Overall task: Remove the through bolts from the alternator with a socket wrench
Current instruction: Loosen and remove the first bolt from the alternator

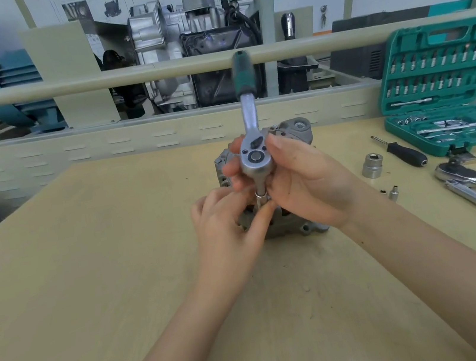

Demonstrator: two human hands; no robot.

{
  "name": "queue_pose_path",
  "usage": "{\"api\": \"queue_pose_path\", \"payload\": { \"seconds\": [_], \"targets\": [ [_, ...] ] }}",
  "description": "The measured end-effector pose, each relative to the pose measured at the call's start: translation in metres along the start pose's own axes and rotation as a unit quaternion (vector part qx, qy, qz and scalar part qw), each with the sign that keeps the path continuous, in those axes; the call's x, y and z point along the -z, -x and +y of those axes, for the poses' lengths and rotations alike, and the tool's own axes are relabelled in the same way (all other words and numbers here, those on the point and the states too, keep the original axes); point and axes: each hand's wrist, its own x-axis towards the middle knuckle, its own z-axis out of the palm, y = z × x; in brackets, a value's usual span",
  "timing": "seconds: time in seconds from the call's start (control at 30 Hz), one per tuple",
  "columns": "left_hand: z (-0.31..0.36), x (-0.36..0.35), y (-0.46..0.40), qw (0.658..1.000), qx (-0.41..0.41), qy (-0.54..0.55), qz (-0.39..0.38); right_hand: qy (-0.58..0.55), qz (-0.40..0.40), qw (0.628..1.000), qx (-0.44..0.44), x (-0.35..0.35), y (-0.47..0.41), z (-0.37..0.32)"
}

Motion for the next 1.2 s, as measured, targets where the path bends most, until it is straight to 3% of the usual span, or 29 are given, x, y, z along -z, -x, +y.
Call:
{"api": "queue_pose_path", "payload": {
  "seconds": [0.2,0.43,0.77,1.0,1.2],
  "targets": [
    [0.0004,-0.0003,-0.0017,1.000,0.014,-0.024,0.012,-0.085,0.033,0.995,0.048,0.0027,-0.0004,0.0035],
    [0.0008,0.0008,-0.0007,1.000,-0.024,-0.005,-0.004,-0.019,0.068,0.997,0.019,0.0010,-0.0009,-0.0012],
    [0.0012,-0.0011,-0.0008,0.999,0.015,-0.019,0.030,-0.089,0.031,0.995,0.041,0.0028,-0.0001,0.0015],
    [0.0005,0.0000,-0.0006,1.000,-0.017,-0.009,0.010,-0.031,0.047,0.998,0.006,0.0016,-0.0006,-0.0005],
    [0.0027,-0.0005,-0.0008,0.999,-0.008,-0.022,0.032,-0.065,0.036,0.996,0.042,0.0008,0.0004,0.0005]
  ]
}}
